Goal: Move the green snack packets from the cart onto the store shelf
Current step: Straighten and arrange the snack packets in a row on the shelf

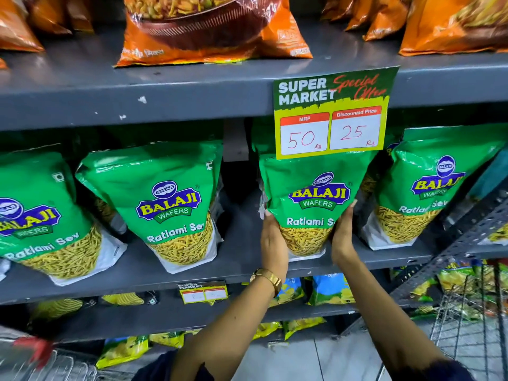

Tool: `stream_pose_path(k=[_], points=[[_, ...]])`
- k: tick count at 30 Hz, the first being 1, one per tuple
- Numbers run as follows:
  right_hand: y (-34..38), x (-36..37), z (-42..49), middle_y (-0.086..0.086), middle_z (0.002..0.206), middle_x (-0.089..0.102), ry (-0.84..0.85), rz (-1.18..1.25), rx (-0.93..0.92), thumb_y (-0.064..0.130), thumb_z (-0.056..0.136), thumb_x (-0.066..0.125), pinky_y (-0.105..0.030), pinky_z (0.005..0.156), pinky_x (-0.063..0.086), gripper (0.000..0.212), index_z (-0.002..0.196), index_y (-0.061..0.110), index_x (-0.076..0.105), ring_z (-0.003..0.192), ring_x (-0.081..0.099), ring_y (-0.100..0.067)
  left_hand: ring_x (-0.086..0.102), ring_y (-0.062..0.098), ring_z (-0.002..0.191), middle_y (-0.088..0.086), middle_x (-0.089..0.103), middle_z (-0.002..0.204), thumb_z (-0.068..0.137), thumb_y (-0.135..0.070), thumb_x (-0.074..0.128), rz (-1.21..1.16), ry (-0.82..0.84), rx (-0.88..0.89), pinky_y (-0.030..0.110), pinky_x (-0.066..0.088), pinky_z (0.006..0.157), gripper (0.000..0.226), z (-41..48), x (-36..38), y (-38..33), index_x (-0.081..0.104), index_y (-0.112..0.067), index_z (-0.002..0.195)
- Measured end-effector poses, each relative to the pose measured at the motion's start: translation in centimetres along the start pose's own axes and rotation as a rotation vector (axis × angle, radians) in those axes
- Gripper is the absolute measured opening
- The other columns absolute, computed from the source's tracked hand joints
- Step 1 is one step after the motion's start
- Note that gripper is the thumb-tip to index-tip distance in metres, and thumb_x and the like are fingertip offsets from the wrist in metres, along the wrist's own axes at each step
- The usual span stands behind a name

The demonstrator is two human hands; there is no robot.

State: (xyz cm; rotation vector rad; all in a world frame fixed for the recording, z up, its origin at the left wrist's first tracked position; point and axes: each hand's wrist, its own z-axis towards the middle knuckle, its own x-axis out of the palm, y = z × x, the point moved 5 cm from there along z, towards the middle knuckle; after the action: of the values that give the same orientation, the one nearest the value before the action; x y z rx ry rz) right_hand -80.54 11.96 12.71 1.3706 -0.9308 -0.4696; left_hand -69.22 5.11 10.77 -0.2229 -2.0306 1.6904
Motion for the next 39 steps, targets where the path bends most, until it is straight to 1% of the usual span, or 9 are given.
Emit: stream_pose_path(k=[9,12,16,20,23,26,29,32,39], points=[[-0.8,-0.2,0.1,0.003,0.121,0.054,-0.094,0.050,0.032,0.044,0.101,0.009,-0.007,0.061,0.051,0.057,0.140,0.015,0.040,0.104,0.058,-0.013,0.069,0.008,0.088,0.020,0.069,0.109,0.105,-0.022,0.025,0.008,0.025,-0.063,0.025,0.055,0.083,0.041,-0.5,0.0,-0.4,0.065,-0.014,0.101],[-0.5,-0.7,-1.2,-0.002,0.128,0.061,-0.274,0.009,-0.088,0.071,0.087,0.030,-0.033,0.095,0.051,0.066,0.126,0.024,0.054,0.110,0.061,-0.016,0.060,0.037,0.109,0.033,0.059,0.117,0.099,-0.052,0.029,0.107,0.016,0.006,0.044,0.048,0.095,0.065,-1.1,-0.7,-1.6,0.051,0.003,0.126],[-0.8,-0.3,-7.0,-0.015,0.133,0.049,-0.534,-0.143,-0.370,0.048,0.089,0.036,-0.043,0.108,0.039,0.056,0.131,0.012,0.045,0.125,0.047,-0.029,0.037,0.003,0.140,-0.006,0.043,0.151,0.092,-0.057,0.031,0.294,0.050,0.296,0.031,0.029,0.120,0.063,-4.3,-3.8,-3.8,0.039,-0.022,0.144],[-1.4,4.8,-13.3,-0.005,0.129,0.045,-0.167,-0.250,-0.653,0.058,0.091,0.041,-0.034,0.102,0.037,0.047,0.130,0.034,0.035,0.117,0.046,-0.021,0.036,0.019,0.142,0.005,0.039,0.151,0.096,-0.051,0.035,0.418,-0.007,0.624,0.036,0.031,0.117,0.055,-8.1,-10.1,-6.3,0.032,-0.023,0.144],[-3.2,9.4,-12.9,0.008,0.134,0.046,0.131,-0.301,-0.535,0.064,0.087,0.045,-0.032,0.103,0.037,0.055,0.131,0.033,0.035,0.122,0.047,-0.017,0.027,0.027,0.143,0.017,0.026,0.150,0.097,-0.049,0.034,0.463,-0.280,0.758,0.034,0.025,0.119,0.064,-8.6,-15.2,-7.6,0.026,-0.005,0.143],[-4.6,13.6,-10.3,-0.002,0.149,0.038,0.213,-0.304,-0.370,0.074,0.080,0.042,-0.037,0.115,0.028,0.078,0.142,0.028,0.031,0.139,0.035,-0.015,0.022,0.026,0.146,0.014,0.019,0.153,0.095,-0.055,0.033,0.400,-0.464,0.687,0.022,0.022,0.117,0.072,-6.7,-18.0,-8.5,0.023,-0.005,0.145],[-4.6,17.3,-6.8,-0.001,0.155,0.032,0.174,-0.264,-0.199,0.087,0.070,0.033,-0.039,0.121,0.020,0.105,0.146,0.015,0.032,0.143,0.028,-0.012,0.028,0.015,0.145,-0.015,0.023,0.153,0.086,-0.070,0.031,0.188,-0.521,0.428,0.036,0.029,0.117,0.076,-3.3,-20.1,-7.7,0.027,-0.024,0.145],[-5.2,19.8,-5.4,0.009,0.139,0.052,0.256,-0.099,-0.048,0.084,0.071,0.035,-0.042,0.117,0.031,0.077,0.126,0.033,0.055,0.130,0.046,-0.009,0.039,0.016,0.139,-0.006,0.041,0.150,0.075,-0.086,0.026,0.060,-0.469,0.231,0.046,0.029,0.119,0.084,-0.3,-21.1,-7.4,0.043,-0.032,0.138],[-7.5,20.8,-6.7,0.009,0.109,0.070,0.295,0.044,0.089,0.083,0.062,0.042,-0.028,0.091,0.056,0.076,0.111,0.029,0.062,0.102,0.068,-0.007,0.057,0.015,0.113,-0.010,0.057,0.122,0.098,-0.055,0.010,-0.130,-0.250,0.012,0.033,0.046,0.100,0.054,0.2,-20.0,-8.6,0.049,-0.029,0.124]])
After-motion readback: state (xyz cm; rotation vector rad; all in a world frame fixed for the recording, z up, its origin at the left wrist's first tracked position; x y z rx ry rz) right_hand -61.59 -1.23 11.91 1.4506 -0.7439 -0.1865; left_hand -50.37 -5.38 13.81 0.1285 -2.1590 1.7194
